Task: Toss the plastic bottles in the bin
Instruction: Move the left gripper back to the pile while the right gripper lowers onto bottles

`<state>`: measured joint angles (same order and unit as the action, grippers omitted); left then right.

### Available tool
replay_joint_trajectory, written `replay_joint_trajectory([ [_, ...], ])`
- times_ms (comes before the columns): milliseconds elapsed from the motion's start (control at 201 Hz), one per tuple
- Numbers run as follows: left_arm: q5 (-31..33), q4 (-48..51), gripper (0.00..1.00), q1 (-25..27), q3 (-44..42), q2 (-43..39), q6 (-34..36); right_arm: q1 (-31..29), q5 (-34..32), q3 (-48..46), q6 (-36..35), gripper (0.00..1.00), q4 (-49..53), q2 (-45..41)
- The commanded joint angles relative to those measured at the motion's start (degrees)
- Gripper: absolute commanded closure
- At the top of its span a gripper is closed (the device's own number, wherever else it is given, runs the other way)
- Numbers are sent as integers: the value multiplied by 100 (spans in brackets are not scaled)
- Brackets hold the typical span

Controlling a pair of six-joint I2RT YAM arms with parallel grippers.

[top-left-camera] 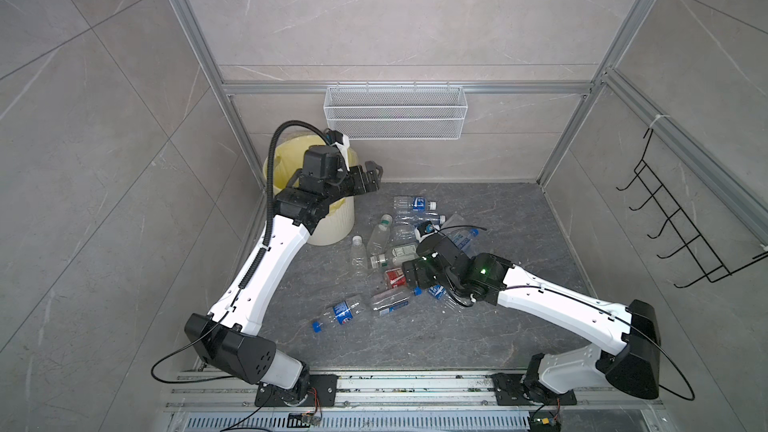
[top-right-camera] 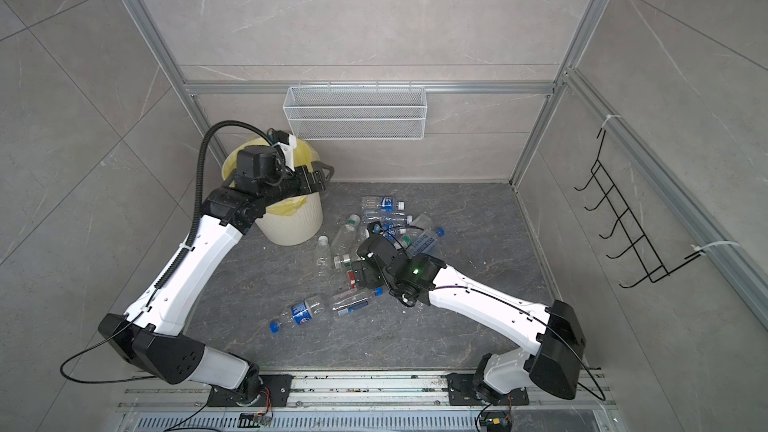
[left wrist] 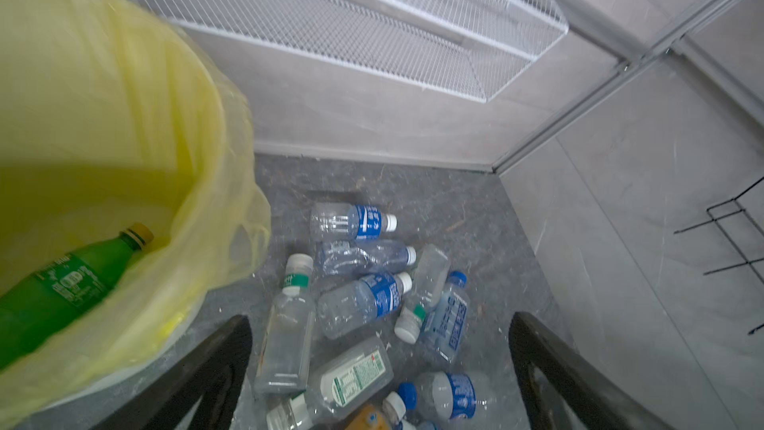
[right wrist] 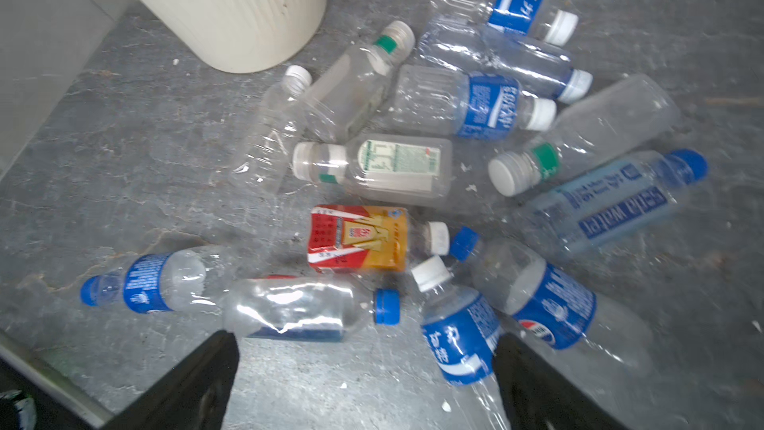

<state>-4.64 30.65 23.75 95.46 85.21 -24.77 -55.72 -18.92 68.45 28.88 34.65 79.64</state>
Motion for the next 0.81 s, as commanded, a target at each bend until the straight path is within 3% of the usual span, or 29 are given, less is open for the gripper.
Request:
replay_joint_trajectory([
  [0, -98, -158, 0, 142, -466, -11, -70, 122, -239, -515, 278, 0, 310, -347],
  [154, -442, -727, 0, 374, -1297, -105, -413, 445, -113, -1363, 547, 0, 315, -803],
  [378, -431, -1134, 0, 1031, -2307, -206, -709, 770, -148, -2166, 580, 0, 210, -973],
  [637, -485, -1712, 0, 1778, -3129, -164, -925, 1085, 140, -2599, 301, 4, -312, -659],
  [802, -416, -2241, 0, 1875, -3387, -173, -1367, 1090, 370, -2592, 31, 7, -671, -364],
])
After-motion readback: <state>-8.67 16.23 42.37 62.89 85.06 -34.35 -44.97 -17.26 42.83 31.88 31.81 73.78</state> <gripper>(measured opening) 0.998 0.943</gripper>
